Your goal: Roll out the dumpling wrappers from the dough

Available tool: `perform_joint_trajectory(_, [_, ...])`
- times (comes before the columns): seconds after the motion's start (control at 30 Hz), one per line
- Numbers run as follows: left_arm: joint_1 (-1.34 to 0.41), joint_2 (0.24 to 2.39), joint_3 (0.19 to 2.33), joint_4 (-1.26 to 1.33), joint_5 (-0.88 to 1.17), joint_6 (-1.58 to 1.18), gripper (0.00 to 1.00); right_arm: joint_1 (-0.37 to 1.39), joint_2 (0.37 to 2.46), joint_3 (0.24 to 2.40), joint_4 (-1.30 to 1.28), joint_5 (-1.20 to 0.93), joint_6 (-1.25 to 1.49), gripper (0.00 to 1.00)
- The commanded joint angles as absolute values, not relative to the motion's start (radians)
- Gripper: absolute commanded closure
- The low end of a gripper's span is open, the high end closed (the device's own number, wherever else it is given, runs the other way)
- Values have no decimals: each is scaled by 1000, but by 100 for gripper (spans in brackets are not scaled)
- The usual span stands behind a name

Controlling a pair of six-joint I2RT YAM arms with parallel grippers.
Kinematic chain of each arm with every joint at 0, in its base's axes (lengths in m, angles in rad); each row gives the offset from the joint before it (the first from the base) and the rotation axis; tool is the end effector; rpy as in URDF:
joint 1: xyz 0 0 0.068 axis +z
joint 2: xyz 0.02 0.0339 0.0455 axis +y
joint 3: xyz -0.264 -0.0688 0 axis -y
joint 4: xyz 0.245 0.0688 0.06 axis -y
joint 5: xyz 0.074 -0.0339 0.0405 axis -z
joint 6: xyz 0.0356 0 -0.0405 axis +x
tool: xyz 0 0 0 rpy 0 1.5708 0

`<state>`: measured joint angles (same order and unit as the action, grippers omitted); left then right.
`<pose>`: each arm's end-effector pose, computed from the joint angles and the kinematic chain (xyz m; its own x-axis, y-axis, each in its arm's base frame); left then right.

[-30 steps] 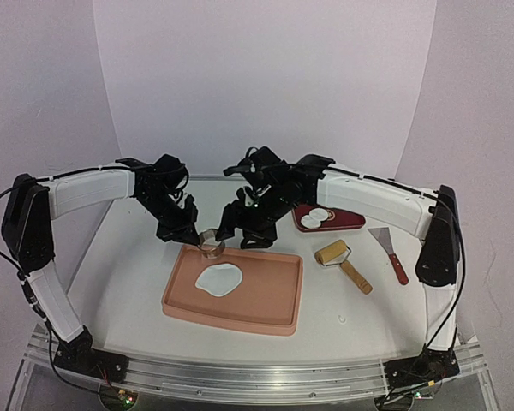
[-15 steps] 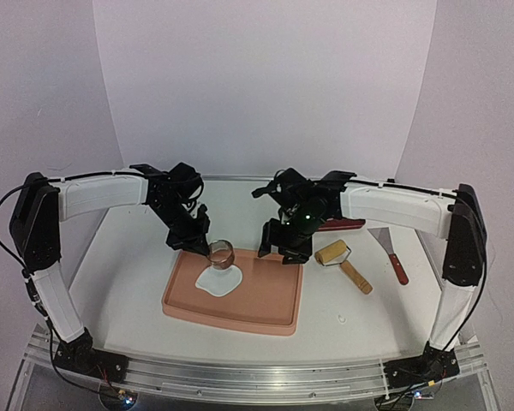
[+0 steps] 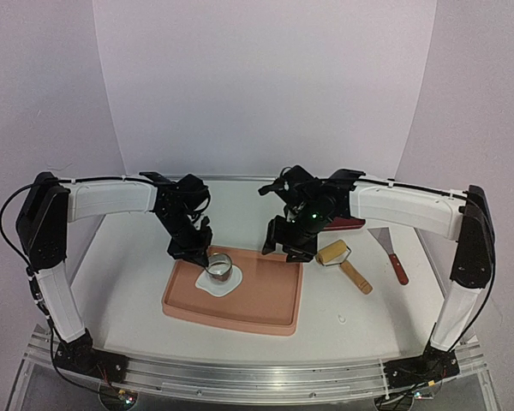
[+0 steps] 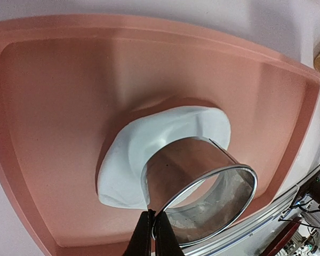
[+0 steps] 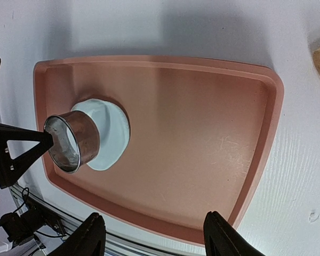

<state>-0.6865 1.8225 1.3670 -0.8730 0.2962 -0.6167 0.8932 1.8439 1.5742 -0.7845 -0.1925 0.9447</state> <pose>0.2704 -0.2350 0.2104 -0.9945 0.0998 -0.0319 0.1045 0.9232 -0.3699 0.2437 0.3137 0.2655 -0.9871 0.0420 -0.1546 -0.0411 0.8664 0.4977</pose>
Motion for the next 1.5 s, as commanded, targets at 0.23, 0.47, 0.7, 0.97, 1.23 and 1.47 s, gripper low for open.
perform_joint_trajectory(0.23, [-696, 1835, 1331, -854, 287, -612, 100, 897, 1841, 1573, -782, -184, 957, 36])
perform_joint_trajectory(0.47, [-701, 1858, 1332, -831, 294, -620, 100, 897, 1831, 1564, -782, -182, 957, 36])
perform_joint_trajectory(0.7, [-701, 1862, 1342, -845, 281, -617, 82, 897, 1822, 1546, -782, -190, 954, 36])
perform_joint_trajectory(0.97, [-701, 1790, 1368, -898, 224, -614, 57, 905, 1877, 1638, -767, -281, 893, 29])
perform_joint_trajectory(1.23, [-698, 1703, 1418, -958, 192, -609, 73, 937, 1978, 1729, -586, -460, 884, 52])
perform_joint_trajectory(1.47, [-695, 1700, 1371, -872, 314, -606, 100, 937, 2090, 1696, -319, -619, 980, 100])
